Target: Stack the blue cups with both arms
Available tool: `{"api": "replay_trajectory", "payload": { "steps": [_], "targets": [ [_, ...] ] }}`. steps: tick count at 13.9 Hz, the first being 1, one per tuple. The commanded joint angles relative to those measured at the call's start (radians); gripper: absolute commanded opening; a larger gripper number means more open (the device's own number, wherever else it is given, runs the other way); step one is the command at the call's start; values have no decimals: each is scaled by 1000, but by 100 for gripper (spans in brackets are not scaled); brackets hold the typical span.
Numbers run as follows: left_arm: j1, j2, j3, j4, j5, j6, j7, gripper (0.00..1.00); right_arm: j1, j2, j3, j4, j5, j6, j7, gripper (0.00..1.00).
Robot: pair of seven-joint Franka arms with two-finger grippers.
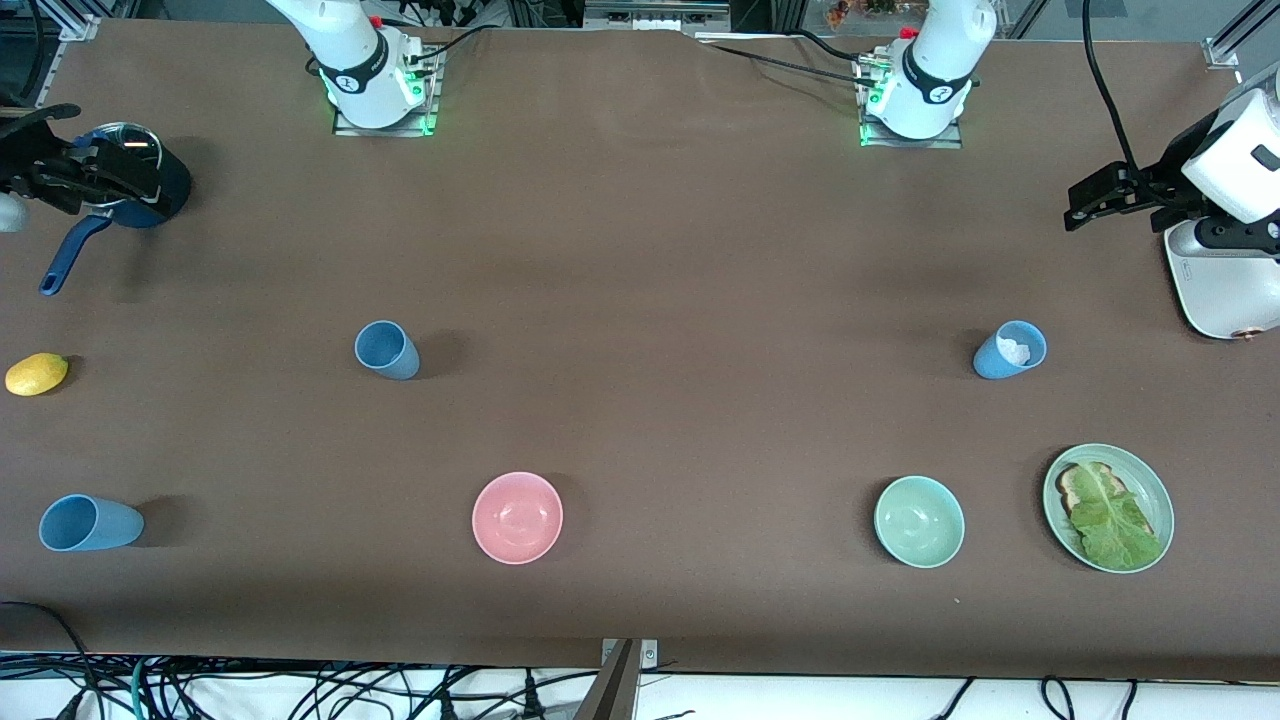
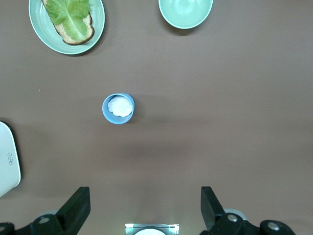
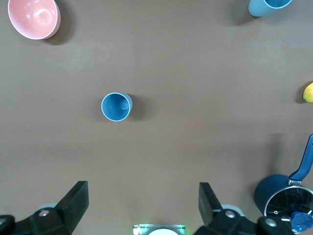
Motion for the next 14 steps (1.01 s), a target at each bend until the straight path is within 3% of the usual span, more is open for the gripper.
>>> {"api": "replay_trajectory", "payload": {
  "steps": [1, 11, 14],
  "targets": [
    [14, -1, -21, 21, 24, -23, -12, 100, 2, -10, 4, 7, -14, -5, 0, 100],
    [14, 0, -20, 19, 24, -31, -7, 100, 2, -10, 4, 7, -14, -5, 1, 100],
    [31, 45, -12, 16, 33, -31, -7, 100, 2, -10, 7, 7, -14, -5, 1, 100]
  ]
}}
